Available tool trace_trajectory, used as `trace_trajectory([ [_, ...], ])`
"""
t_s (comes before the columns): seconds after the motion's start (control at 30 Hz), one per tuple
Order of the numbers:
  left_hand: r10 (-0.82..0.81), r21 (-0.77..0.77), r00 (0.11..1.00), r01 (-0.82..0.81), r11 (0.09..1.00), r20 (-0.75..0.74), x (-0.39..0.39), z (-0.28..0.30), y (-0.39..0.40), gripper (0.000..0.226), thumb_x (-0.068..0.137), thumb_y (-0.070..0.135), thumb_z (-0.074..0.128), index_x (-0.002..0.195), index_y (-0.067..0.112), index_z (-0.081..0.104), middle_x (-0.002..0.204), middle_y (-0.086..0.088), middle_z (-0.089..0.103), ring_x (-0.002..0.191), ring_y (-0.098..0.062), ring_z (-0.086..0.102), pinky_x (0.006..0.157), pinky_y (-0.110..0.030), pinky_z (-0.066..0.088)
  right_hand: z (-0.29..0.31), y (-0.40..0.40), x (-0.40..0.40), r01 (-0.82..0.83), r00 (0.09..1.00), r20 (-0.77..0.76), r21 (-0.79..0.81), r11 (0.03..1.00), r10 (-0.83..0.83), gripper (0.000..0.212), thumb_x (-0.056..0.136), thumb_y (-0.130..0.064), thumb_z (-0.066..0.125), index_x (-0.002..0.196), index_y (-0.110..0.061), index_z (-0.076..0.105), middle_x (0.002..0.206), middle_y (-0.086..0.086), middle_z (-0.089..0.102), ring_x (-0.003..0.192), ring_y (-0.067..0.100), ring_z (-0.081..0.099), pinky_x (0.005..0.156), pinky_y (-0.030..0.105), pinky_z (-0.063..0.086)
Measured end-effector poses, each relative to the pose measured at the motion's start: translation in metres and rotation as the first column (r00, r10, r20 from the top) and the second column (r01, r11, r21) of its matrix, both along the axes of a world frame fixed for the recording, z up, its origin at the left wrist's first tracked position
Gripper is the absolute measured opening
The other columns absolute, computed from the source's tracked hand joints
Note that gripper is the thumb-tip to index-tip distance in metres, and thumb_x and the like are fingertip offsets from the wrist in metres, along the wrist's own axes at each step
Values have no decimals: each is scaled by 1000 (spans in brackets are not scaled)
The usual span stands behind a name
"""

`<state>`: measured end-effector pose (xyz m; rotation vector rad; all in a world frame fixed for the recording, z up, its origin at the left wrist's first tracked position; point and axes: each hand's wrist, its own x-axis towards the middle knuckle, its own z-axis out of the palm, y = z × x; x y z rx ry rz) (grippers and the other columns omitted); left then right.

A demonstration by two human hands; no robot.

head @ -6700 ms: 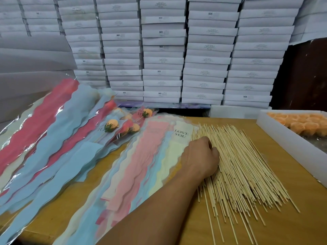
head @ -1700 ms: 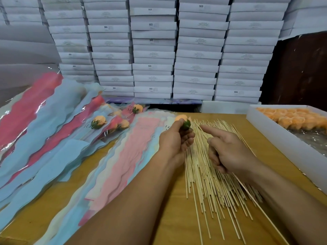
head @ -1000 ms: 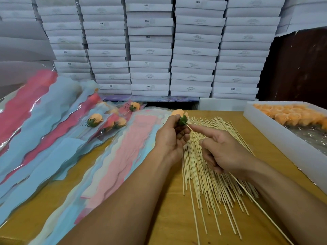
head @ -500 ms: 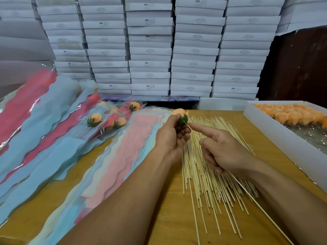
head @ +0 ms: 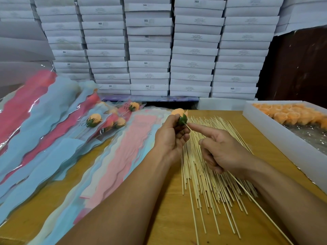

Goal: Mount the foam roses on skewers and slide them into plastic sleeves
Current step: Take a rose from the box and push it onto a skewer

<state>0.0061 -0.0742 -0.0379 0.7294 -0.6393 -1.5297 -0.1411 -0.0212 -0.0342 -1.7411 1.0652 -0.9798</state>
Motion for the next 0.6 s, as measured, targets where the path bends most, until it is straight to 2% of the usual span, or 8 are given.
trace_trajectory([
  [0.17, -8, 3, 1000, 8, 1000, -7, 0, 1, 0, 17, 94, 20, 62, 87, 5, 65, 58, -3, 61, 48, -11, 56, 47, -21, 49, 0, 0, 1, -8, 1000, 9, -7, 1000, 8, 63, 98, -5, 38, 143, -49, 47, 46, 4, 45, 33, 16, 40, 36, 24, 38],
  [0.6, -18, -3, 1000, 18, 1000, 14, 0, 0, 1, 17, 93, 21, 63, 90, 4, 65, 58, -3, 61, 49, -11, 58, 48, -21, 49, 0, 1, 2, 17, 1000, 10, -5, 1000, -17, 61, 101, -3, 37, 148, -43, 43, 45, 4, 45, 33, 16, 39, 36, 23, 37],
])
